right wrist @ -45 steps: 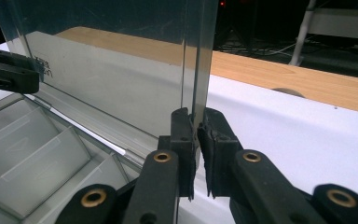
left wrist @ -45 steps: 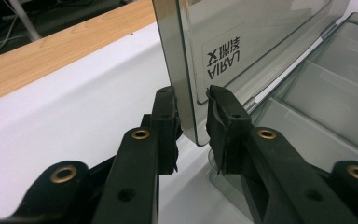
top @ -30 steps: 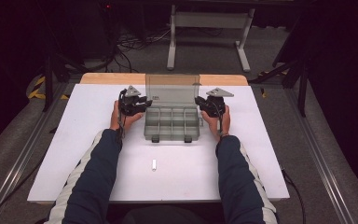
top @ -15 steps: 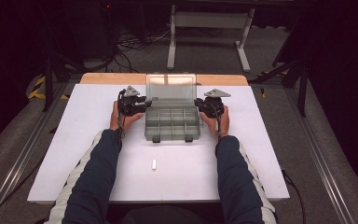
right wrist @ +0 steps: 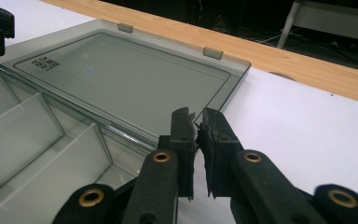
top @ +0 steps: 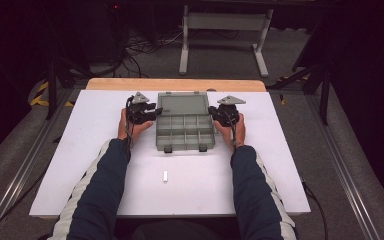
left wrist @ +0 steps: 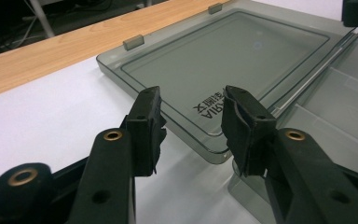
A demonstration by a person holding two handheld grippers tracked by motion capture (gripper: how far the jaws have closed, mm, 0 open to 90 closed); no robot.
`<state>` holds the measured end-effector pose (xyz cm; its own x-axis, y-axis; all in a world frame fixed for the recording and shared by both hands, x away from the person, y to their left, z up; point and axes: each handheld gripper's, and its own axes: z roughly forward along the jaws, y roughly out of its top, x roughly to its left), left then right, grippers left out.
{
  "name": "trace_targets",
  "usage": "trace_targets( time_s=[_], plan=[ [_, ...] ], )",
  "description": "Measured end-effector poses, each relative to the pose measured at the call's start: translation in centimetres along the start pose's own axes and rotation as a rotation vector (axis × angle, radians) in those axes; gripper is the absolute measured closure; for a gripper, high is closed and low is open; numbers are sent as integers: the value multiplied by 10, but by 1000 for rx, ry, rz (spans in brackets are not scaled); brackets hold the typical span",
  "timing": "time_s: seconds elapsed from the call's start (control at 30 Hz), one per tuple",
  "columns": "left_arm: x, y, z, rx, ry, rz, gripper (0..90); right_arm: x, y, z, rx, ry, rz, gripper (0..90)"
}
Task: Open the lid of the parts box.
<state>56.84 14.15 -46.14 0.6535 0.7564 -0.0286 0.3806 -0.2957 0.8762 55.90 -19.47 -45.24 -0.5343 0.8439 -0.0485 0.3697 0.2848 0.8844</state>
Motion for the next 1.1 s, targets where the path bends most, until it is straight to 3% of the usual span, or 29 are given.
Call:
trace_targets(
  time_s=[0.23, 0.53, 0.77, 0.93, 1.1],
  plan=[
    [-2, 3, -1, 15, 32, 37, 547, 1, 1, 0, 4, -10, -14, 830],
    [-5, 11, -12, 20, 36, 78, 496, 4, 6, -7, -5, -20, -42, 825],
    [-7, 17, -25, 32, 40, 132, 469, 8, 11, -13, -7, -17, -73, 817],
    [-12, 21, -37, 38, 45, 199, 450, 11, 17, -21, 0, -4, -114, 814],
    [-15, 20, -48, 41, 47, 240, 427, 13, 22, -30, -15, 29, -134, 822]
  ],
)
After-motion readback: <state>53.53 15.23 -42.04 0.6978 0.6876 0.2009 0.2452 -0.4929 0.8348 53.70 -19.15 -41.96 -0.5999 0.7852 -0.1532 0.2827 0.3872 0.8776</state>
